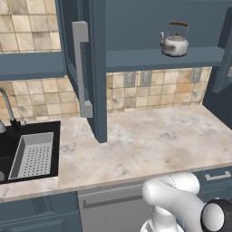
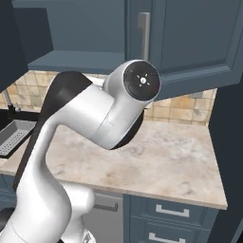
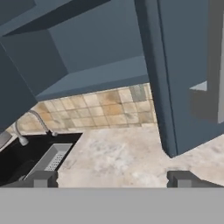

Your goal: Open the cabinet, pick the kettle from the cabinet, and place it in the sink.

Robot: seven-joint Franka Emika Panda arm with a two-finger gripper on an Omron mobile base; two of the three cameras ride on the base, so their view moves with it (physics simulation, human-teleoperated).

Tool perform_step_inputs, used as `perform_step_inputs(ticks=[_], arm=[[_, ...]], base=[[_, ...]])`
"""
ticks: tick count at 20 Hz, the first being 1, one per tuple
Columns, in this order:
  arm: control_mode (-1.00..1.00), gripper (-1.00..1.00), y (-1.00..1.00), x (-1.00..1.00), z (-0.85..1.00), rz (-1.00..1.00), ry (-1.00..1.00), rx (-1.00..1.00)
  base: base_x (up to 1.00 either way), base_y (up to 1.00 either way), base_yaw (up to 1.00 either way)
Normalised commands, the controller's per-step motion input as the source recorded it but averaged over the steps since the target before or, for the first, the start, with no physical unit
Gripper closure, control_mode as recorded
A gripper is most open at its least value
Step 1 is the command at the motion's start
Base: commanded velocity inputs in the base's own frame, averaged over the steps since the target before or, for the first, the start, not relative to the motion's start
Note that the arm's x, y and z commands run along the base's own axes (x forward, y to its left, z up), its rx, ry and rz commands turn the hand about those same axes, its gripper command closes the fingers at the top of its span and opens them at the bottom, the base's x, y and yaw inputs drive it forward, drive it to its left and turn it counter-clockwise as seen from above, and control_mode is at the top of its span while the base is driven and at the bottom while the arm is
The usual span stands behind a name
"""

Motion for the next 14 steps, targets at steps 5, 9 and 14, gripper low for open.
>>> perform_step_inputs(ticks=[5, 9, 14], arm=[[-1.0, -1.0, 0.58, 0.04, -0.01, -0.17, 0.02, 0.0], [-1.0, -1.0, 0.51, 0.13, -0.01, -0.18, 0.04, 0.02], [-1.0, -1.0, 0.39, 0.3, -0.06, -0.16, 0.02, 0.07]], base=[[0.0, 0.0, 0.0], [0.0, 0.0, 0.0], [0.0, 0.0, 0.0]])
